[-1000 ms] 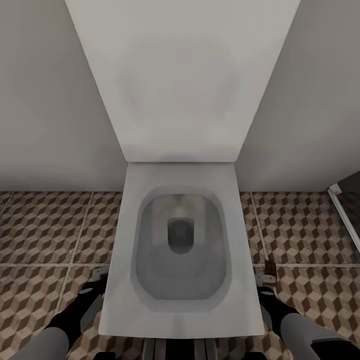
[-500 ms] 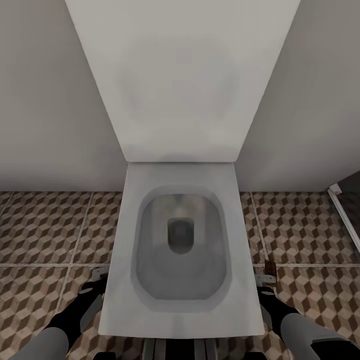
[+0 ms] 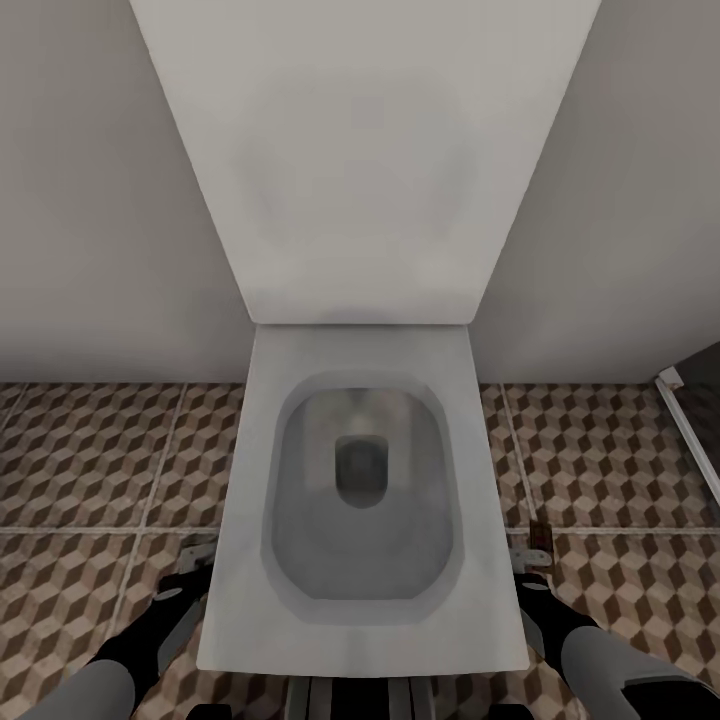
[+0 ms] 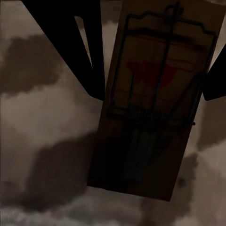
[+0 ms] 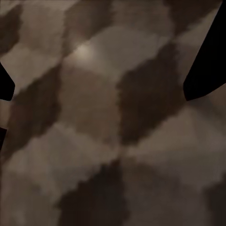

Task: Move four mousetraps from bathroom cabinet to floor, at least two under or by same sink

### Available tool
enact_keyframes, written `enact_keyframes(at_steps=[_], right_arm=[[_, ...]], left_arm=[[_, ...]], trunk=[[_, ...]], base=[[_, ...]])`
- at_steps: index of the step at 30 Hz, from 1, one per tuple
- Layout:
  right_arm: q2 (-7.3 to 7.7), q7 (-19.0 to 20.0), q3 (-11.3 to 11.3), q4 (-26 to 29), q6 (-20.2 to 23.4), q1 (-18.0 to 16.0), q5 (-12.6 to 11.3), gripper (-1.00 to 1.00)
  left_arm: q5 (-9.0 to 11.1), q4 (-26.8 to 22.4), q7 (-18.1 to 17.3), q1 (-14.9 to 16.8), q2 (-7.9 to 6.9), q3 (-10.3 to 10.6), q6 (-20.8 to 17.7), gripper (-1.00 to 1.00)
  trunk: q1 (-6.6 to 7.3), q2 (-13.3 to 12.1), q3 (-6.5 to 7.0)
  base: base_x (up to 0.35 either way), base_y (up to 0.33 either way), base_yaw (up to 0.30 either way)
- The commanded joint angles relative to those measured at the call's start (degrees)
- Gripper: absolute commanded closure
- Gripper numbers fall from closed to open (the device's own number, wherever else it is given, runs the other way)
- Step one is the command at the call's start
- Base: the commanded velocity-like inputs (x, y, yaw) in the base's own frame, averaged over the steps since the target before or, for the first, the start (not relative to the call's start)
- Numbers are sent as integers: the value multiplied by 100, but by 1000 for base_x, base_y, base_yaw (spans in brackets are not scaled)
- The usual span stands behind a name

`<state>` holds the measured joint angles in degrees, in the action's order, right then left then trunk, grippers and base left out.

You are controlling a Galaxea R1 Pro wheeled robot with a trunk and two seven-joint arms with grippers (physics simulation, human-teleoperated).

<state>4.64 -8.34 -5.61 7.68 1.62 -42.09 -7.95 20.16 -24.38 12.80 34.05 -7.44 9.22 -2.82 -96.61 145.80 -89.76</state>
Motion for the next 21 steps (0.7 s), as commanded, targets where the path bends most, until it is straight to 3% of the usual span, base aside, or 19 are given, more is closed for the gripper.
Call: enact_keyframes(at_steps=[1,9,10,21], right_arm=[[2,-18,-54,6,23,2,-66,-100],[2,-18,-54,6,23,4,-66,-100],[2,-18,-54,6,23,5,-66,-100],[1,-18,-54,6,19,6,-66,-100]], left_arm=[[77,35,45,-3,-5,46,-14,100],[76,159,39,-3,-3,45,56,100],[75,161,39,-3,-3,45,57,-100],[75,170,39,-3,6,45,68,-100]], trunk=[[-1,1,-4],[-1,1,-4],[-1,1,-4],[-1,1,-4]], base=[[0,0,0],[0,0,0],[0,0,0],[0,0,0]])
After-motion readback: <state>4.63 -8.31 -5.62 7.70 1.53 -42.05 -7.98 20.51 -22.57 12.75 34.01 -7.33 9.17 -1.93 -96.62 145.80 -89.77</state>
